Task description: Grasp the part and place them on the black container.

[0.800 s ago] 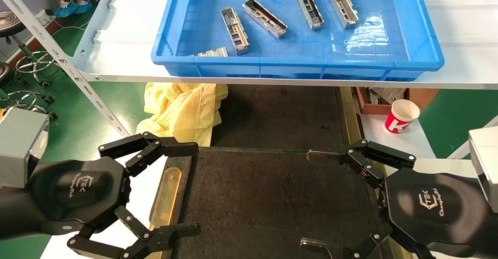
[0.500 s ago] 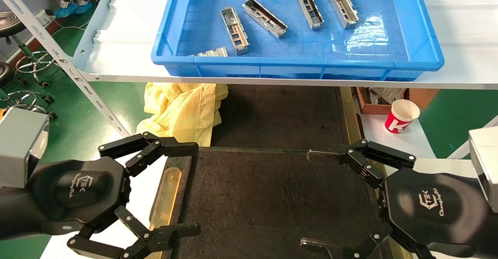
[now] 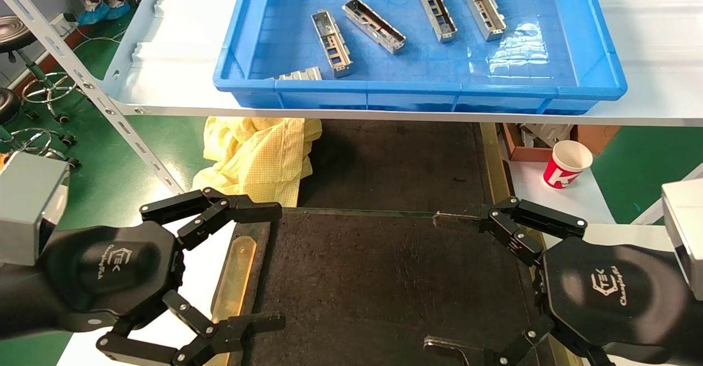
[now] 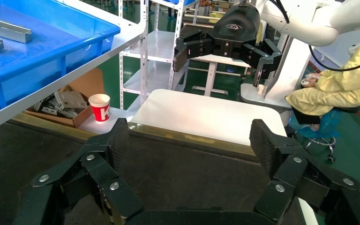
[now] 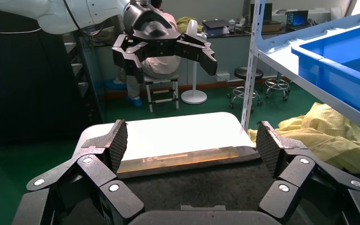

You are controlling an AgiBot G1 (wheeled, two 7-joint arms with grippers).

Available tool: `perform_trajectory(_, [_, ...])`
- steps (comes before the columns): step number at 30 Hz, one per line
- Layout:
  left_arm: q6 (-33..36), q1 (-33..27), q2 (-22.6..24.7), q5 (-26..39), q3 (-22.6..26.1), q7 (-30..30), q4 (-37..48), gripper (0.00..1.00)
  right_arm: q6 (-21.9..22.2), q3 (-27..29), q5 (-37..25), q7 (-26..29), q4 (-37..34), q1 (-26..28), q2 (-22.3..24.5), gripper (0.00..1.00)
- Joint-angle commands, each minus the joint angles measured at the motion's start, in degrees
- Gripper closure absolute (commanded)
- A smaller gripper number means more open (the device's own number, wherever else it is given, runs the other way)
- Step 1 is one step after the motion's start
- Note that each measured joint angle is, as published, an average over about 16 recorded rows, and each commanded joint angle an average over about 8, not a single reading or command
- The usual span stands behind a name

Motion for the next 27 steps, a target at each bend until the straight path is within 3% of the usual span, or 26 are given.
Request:
perform_trajectory(1, [0.00, 0.00, 0.00, 0.00, 0.00, 0.00, 0.00, 1.00, 0.00, 0.00, 0.00, 0.00, 0.00, 0.00, 0.00, 0.00])
perform_trajectory(27, [0.00, 0.00, 0.00, 0.00, 0.00, 0.00, 0.00, 1.00, 0.00, 0.00, 0.00, 0.00, 0.00, 0.00, 0.00, 0.00])
